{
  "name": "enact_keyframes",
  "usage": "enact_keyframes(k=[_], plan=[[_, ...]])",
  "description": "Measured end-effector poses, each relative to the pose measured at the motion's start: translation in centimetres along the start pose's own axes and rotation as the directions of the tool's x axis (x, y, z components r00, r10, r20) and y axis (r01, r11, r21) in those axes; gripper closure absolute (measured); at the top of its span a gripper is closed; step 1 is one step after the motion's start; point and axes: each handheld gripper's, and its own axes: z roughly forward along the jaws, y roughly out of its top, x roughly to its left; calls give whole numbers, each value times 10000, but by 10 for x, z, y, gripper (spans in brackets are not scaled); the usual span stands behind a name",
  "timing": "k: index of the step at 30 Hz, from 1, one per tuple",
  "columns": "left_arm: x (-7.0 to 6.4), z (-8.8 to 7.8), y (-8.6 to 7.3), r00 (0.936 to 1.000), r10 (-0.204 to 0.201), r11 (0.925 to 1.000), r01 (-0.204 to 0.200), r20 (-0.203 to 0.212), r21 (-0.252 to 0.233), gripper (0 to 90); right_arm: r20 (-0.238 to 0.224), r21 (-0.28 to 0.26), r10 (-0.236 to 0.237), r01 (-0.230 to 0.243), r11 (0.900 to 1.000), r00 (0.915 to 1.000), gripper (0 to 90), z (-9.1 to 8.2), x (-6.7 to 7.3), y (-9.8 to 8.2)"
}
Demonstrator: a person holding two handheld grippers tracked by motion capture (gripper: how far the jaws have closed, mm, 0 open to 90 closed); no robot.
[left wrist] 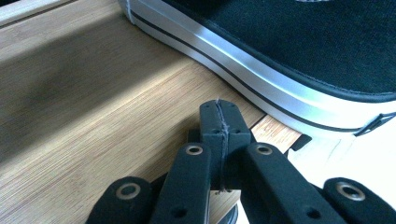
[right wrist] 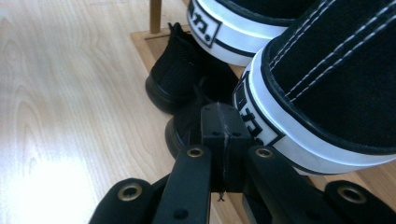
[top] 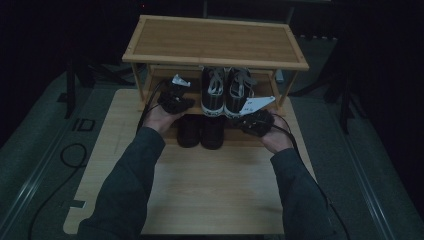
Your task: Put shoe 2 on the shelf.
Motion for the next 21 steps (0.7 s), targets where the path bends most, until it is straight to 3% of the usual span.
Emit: enact_keyframes(k=[21], plan=[[0, 0, 0, 10000, -25, 10000, 25, -17, -40, 900, -53, 37, -17, 18, 10000, 10000, 900, 3, 0, 1]])
